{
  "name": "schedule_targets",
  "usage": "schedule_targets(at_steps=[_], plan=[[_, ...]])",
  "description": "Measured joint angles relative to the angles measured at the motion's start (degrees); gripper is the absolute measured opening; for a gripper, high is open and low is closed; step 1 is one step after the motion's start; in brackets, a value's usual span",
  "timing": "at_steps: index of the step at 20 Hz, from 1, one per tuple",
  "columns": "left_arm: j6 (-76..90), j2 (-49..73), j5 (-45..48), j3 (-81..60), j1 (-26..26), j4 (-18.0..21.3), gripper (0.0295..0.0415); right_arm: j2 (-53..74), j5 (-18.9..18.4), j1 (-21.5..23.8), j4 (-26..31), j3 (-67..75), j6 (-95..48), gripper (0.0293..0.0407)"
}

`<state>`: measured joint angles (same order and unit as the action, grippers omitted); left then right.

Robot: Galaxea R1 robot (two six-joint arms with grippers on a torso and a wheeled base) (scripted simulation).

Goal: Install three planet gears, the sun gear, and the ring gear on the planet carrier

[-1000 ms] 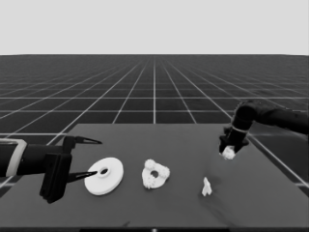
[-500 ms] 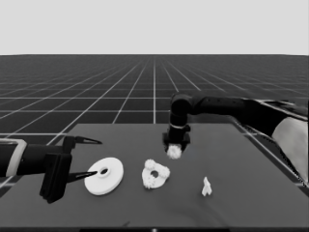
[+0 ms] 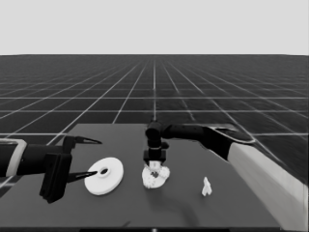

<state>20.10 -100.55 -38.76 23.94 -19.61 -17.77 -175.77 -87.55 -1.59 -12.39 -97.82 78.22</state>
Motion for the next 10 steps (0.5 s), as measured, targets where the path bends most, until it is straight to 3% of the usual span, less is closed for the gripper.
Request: schedule_targets(at_steps=[3, 10], plan=[[0.0, 0.0, 0.0, 0.0, 0.0, 0.0, 0.0385, -0.8, 1.2, -3.1, -2.8, -2.8, -1.7, 0.031], [0.0, 0.0, 0.0, 0.0, 0.0, 0.0, 0.0385, -0.9, 1.5, -4.3, -3.4, -3.6, -1.0, 0.031]])
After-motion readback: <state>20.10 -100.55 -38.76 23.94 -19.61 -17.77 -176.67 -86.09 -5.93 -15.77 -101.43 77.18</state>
